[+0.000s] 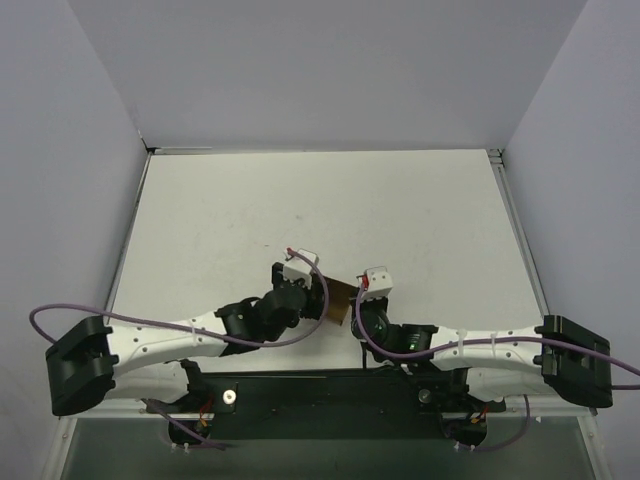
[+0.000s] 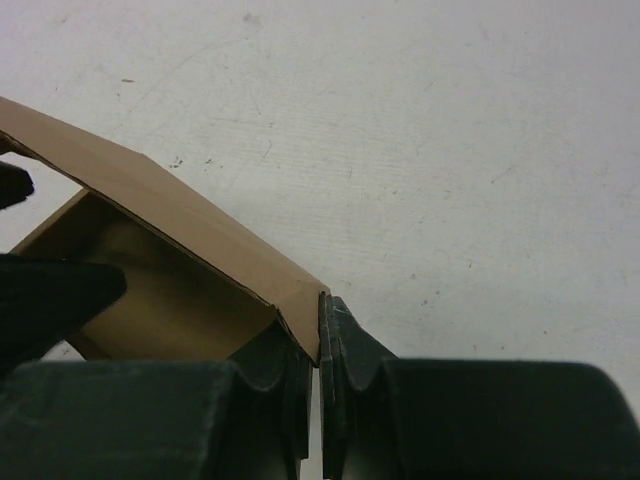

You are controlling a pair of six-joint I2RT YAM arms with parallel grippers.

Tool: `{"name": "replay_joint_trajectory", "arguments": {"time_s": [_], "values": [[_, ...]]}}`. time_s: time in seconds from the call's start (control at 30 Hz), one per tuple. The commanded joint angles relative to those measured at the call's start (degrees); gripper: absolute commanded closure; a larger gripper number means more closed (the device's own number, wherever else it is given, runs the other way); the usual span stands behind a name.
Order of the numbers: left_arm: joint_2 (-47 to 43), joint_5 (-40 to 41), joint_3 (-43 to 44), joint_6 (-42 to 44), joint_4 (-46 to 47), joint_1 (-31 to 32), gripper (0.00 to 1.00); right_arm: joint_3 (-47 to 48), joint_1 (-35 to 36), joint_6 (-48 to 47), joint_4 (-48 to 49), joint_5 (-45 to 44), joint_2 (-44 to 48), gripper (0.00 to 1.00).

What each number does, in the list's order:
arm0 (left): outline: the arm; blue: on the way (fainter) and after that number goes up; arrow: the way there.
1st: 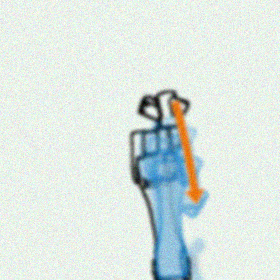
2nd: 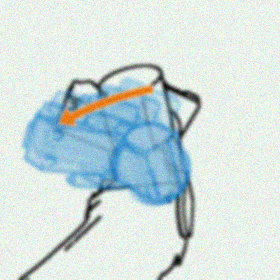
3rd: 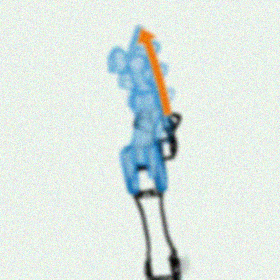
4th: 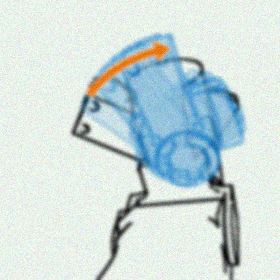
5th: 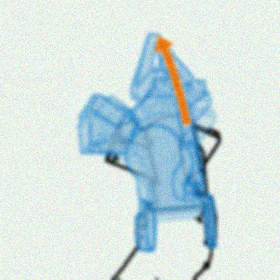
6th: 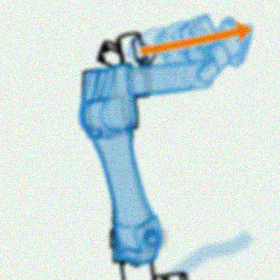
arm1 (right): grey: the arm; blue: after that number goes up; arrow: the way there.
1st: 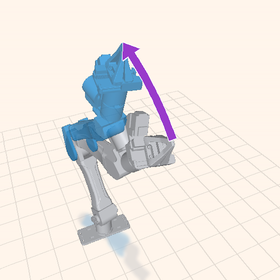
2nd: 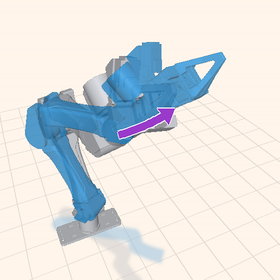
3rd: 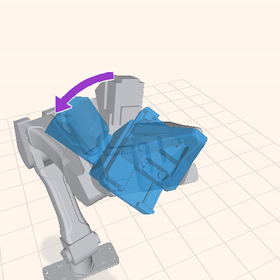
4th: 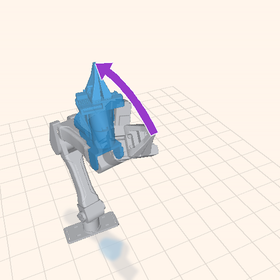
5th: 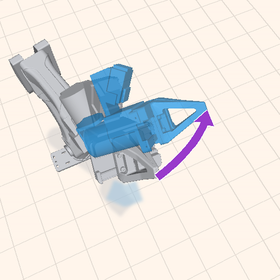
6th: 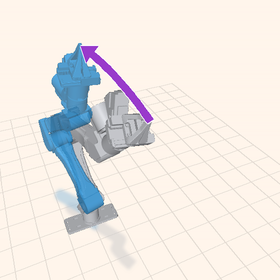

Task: Fold the paper box

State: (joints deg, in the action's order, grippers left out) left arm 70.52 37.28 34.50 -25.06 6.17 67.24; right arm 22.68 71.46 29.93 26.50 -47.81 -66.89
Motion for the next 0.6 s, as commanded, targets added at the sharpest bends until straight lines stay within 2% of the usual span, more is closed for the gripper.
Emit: {"name": "replay_joint_trajectory", "arguments": {"time_s": [0.0,0.07,0.1,0.23,0.33,0.43,0.57], "values": [[-9.9,-16.1,3.1,-0.2,-9.6,-5.2,0.17,1.7,0.6,-7.2,1.1,-3.1,2.4,1.0],[-14.9,-20.2,2.1,0.3,-12.0,-7.4,0.14,1.6,0.3,-10.3,2.4,-2.6,2.1,1.0],[-16.3,-25.4,1.7,0.3,-13.1,-10.3,0.14,1.3,0.1,-11.5,3.5,-1.9,1.9,1.0],[-24.7,-35.0,-2.2,0.9,-15.0,-17.3,0.14,-0.2,-2.5,-15.9,4.8,7.4,3.4,1.0],[-27.4,-40.3,-6.3,2.2,-11.8,-20.6,0.15,-1.1,-6.4,-16.4,3.8,12.9,5.5,1.0],[-27.3,-42.3,-9.8,4.2,-7.1,-21.0,0.16,-1.6,-10.7,-16.0,1.8,20.2,7.6,1.0],[-25.2,-43.2,-14.6,5.9,4.9,-20.9,0.18,-0.9,-14.7,-16.3,-1.4,25.9,9.3,1.0]]}}
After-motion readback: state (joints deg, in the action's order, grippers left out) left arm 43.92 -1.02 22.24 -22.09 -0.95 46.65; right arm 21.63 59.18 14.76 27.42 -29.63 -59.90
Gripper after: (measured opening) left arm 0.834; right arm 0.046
